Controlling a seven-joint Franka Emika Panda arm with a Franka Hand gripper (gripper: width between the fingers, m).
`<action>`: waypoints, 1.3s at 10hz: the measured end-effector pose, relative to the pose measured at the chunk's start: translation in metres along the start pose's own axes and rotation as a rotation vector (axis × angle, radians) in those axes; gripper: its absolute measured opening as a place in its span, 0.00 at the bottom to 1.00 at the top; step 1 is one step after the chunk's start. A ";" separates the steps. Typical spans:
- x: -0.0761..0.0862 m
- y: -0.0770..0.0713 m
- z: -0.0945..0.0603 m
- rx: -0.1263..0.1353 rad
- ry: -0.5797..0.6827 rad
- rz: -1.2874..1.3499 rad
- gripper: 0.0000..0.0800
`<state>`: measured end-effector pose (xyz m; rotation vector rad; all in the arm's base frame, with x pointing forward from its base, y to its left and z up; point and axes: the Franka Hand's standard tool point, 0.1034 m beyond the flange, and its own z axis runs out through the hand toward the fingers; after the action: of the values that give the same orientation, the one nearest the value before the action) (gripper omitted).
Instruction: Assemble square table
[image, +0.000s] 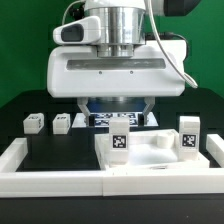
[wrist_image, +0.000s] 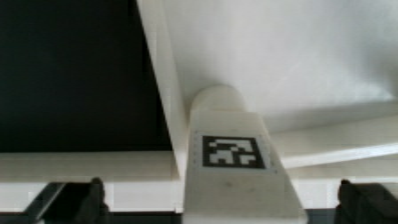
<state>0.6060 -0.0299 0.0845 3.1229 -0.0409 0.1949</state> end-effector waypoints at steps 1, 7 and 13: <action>0.000 -0.001 0.000 0.001 0.000 0.000 0.81; 0.000 -0.002 0.000 0.001 0.000 -0.002 0.36; 0.000 -0.003 0.000 0.003 -0.001 0.232 0.36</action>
Offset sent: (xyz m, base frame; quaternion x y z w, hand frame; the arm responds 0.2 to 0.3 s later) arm 0.0025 0.0020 0.0006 -0.0105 -0.0012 -0.0078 0.9999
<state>0.6057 -0.0271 0.0840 3.1150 -0.4047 0.1961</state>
